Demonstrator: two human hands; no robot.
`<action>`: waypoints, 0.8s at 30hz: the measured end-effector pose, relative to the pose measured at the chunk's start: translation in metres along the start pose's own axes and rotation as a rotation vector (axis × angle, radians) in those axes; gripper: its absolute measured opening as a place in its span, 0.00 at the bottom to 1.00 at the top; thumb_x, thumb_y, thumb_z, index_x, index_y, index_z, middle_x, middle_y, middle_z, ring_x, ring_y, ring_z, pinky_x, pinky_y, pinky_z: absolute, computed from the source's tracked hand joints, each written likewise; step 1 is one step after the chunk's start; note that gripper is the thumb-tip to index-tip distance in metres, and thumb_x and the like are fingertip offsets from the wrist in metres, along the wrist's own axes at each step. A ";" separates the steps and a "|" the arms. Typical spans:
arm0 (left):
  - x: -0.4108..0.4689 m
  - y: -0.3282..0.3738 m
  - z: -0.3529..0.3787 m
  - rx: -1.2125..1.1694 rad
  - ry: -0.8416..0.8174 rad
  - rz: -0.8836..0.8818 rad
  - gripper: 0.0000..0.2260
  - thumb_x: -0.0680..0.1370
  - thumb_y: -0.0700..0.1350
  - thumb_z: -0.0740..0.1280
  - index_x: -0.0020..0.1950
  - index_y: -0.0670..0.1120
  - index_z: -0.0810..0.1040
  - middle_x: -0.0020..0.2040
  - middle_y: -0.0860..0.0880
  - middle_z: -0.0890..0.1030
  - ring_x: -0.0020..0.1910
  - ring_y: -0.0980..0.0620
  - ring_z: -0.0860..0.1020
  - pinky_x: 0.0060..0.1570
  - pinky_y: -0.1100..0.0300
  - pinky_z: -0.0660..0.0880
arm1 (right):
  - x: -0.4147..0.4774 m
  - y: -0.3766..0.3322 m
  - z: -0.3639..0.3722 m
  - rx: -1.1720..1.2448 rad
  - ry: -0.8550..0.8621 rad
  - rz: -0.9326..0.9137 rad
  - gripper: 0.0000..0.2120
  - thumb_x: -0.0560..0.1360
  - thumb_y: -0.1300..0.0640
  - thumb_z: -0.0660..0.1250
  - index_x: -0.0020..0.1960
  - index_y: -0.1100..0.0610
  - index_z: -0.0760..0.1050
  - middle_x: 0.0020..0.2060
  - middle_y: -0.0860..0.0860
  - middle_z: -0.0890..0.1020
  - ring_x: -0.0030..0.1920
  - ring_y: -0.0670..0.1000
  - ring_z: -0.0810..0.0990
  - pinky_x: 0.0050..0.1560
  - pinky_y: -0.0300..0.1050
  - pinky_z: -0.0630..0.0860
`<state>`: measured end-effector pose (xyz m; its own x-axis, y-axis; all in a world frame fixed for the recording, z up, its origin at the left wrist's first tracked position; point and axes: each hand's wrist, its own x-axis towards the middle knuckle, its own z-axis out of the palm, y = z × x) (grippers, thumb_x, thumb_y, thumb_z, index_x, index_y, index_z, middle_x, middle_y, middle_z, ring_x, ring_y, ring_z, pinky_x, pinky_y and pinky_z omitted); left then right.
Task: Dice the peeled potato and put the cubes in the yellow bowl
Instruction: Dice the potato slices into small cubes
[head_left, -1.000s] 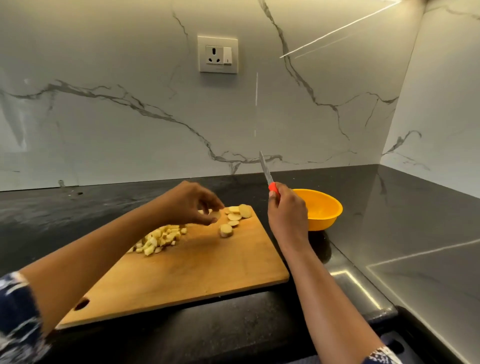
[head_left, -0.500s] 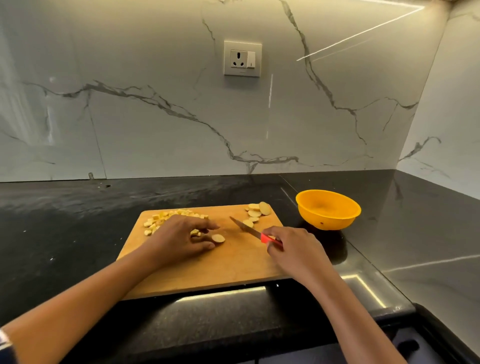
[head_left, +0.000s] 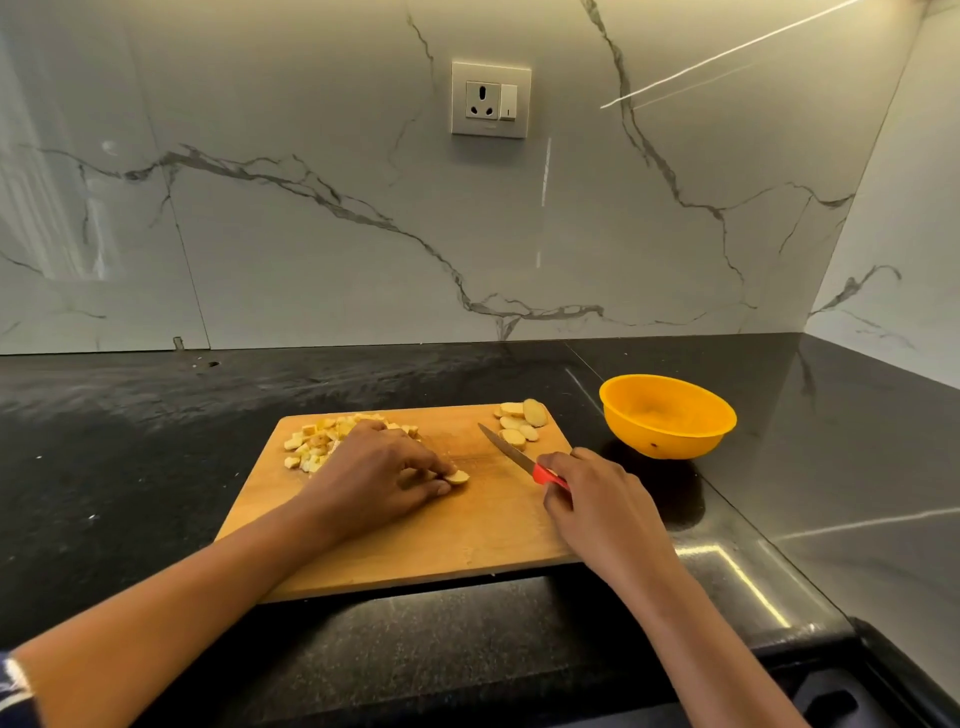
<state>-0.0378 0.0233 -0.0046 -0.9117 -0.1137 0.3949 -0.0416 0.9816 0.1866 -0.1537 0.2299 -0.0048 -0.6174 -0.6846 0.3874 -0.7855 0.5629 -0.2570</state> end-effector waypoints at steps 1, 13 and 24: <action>-0.001 0.000 0.001 0.009 -0.008 0.012 0.12 0.75 0.55 0.67 0.58 0.59 0.79 0.53 0.60 0.81 0.52 0.67 0.72 0.59 0.62 0.60 | -0.001 0.000 0.001 0.010 0.016 0.009 0.18 0.80 0.51 0.59 0.70 0.46 0.69 0.56 0.44 0.75 0.50 0.43 0.73 0.46 0.34 0.68; -0.005 0.003 0.003 0.070 0.090 0.233 0.21 0.78 0.63 0.52 0.52 0.57 0.82 0.49 0.60 0.83 0.48 0.63 0.79 0.48 0.62 0.74 | -0.023 -0.015 -0.008 0.069 0.030 -0.026 0.19 0.81 0.50 0.58 0.72 0.44 0.65 0.56 0.42 0.74 0.50 0.42 0.73 0.44 0.33 0.67; -0.006 0.008 -0.002 0.132 0.064 0.393 0.18 0.80 0.55 0.54 0.54 0.54 0.82 0.49 0.56 0.83 0.49 0.57 0.79 0.42 0.63 0.79 | -0.046 -0.032 -0.017 0.086 0.014 -0.150 0.21 0.81 0.52 0.55 0.74 0.44 0.63 0.53 0.42 0.72 0.47 0.45 0.75 0.44 0.37 0.72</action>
<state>-0.0316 0.0313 -0.0036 -0.8413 0.2687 0.4691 0.2489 0.9628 -0.1051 -0.0999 0.2512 0.0009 -0.4929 -0.7511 0.4393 -0.8698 0.4128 -0.2702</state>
